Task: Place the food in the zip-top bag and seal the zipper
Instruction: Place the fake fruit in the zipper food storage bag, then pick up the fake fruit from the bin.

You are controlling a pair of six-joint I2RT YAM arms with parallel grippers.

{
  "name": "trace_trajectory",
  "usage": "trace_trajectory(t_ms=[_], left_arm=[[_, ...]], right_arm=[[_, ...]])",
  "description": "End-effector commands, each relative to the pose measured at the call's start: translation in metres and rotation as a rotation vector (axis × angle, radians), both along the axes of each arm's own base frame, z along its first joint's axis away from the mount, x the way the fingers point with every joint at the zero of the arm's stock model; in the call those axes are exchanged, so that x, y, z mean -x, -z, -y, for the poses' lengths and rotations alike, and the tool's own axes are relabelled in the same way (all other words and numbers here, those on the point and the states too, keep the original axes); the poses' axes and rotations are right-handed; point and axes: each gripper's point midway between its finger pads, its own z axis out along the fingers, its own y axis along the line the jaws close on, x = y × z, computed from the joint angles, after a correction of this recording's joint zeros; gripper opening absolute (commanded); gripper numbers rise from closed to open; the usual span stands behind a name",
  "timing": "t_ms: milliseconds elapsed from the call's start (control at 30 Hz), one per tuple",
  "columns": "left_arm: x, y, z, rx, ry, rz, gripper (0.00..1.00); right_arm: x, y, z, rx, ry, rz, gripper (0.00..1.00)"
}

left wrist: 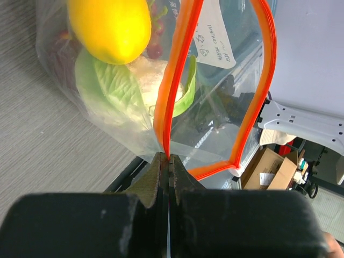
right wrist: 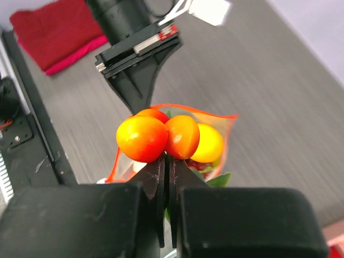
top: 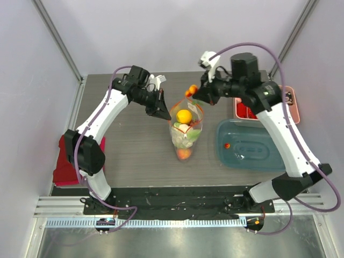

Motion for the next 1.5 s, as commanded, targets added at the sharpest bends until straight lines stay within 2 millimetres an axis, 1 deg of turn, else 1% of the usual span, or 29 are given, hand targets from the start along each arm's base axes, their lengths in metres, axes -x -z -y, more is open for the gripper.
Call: trace_trajectory(t_ms=[0,33,67,100,133,200,233,300,333,400,433,467,500,533,567,600,633,667,700,733,800,833,900,933,1000,1033,1133,1233,1467], left_arm=[[-0.001,-0.02,-0.002,0.033,-0.021,0.066,0.0],[-0.001,-0.02,-0.003,0.032,-0.026,0.063,0.0],[-0.001,-0.02,-0.003,0.034,-0.027,0.064,0.0],[-0.002,-0.021,-0.003,0.036,-0.031,0.069,0.0],[-0.001,-0.021,-0.003,0.036,-0.035,0.066,0.0],[-0.001,-0.021,-0.004,0.035,-0.037,0.07,0.0],[-0.001,-0.021,-0.004,0.033,-0.039,0.075,0.0],[-0.001,-0.02,-0.005,0.03,-0.041,0.072,0.0],[0.0,-0.021,-0.005,0.03,-0.042,0.075,0.0],[0.001,-0.019,-0.005,0.028,-0.043,0.07,0.0],[0.001,-0.018,-0.005,0.027,-0.043,0.068,0.0],[0.001,-0.019,-0.005,0.027,-0.043,0.072,0.0],[0.0,-0.019,-0.005,0.029,-0.044,0.072,0.0],[0.0,-0.02,-0.005,0.031,-0.043,0.073,0.0],[0.0,-0.018,-0.005,0.029,-0.043,0.071,0.0],[0.0,-0.019,-0.004,0.032,-0.042,0.069,0.0],[-0.001,-0.019,-0.004,0.032,-0.042,0.069,0.0],[-0.001,-0.018,-0.004,0.03,-0.039,0.067,0.0],[0.0,-0.018,-0.003,0.033,-0.038,0.066,0.0],[-0.001,-0.018,-0.003,0.033,-0.039,0.063,0.0],[-0.001,-0.018,-0.003,0.035,-0.036,0.066,0.0],[-0.001,-0.017,-0.003,0.033,-0.035,0.063,0.0],[-0.001,-0.016,-0.003,0.032,-0.034,0.061,0.0],[-0.001,-0.016,-0.003,0.033,-0.035,0.06,0.0],[0.0,-0.015,-0.003,0.033,-0.035,0.052,0.0],[0.0,-0.015,-0.003,0.033,-0.034,0.054,0.0],[0.002,-0.013,-0.003,0.031,-0.033,0.051,0.0],[0.001,-0.012,-0.004,0.032,-0.036,0.042,0.0],[0.0,-0.011,-0.004,0.028,-0.042,0.041,0.0]], right_arm=[[-0.003,0.035,-0.037,0.034,-0.066,-0.067,0.01],[-0.006,0.044,-0.039,0.063,-0.065,-0.057,0.01],[-0.007,0.059,-0.041,0.09,-0.066,-0.069,0.04],[-0.006,0.066,-0.044,0.112,-0.071,-0.069,0.09],[-0.008,0.079,-0.047,0.143,-0.064,-0.082,0.31],[-0.009,0.084,-0.047,0.147,-0.047,-0.106,0.56],[-0.009,0.082,-0.046,0.138,-0.026,-0.111,0.76],[-0.01,0.074,-0.043,0.128,-0.005,-0.094,0.82],[-0.01,0.064,-0.036,0.114,0.016,-0.075,0.84],[-0.007,0.057,-0.028,0.087,0.039,-0.085,0.84],[-0.006,0.058,-0.021,0.074,0.056,-0.104,0.83],[-0.006,0.053,-0.005,0.045,0.092,-0.127,0.82],[-0.005,0.055,0.006,0.035,0.112,-0.145,0.81],[-0.004,0.067,0.016,0.041,0.131,-0.186,0.8],[-0.008,0.073,0.044,0.042,0.199,-0.212,0.79],[-0.006,0.08,0.056,0.063,0.203,-0.224,0.77],[-0.005,0.098,0.07,0.095,0.228,-0.264,0.71],[0.003,0.112,0.084,0.138,0.234,-0.304,0.68],[0.001,0.122,0.107,0.183,0.276,-0.297,0.66],[0.008,0.145,0.12,0.227,0.295,-0.343,0.63],[0.02,0.17,0.142,0.297,0.321,-0.388,0.59],[0.031,0.197,0.154,0.372,0.32,-0.426,0.58],[0.041,0.223,0.164,0.43,0.322,-0.448,0.57],[0.047,0.245,0.172,0.471,0.345,-0.467,0.57],[0.051,0.263,0.178,0.497,0.373,-0.47,0.57],[0.05,0.276,0.184,0.516,0.41,-0.472,0.57],[0.048,0.299,0.189,0.548,0.433,-0.53,0.57],[0.042,0.31,0.192,0.558,0.464,-0.559,0.55],[0.028,0.334,0.185,0.526,0.485,-0.603,0.54]])
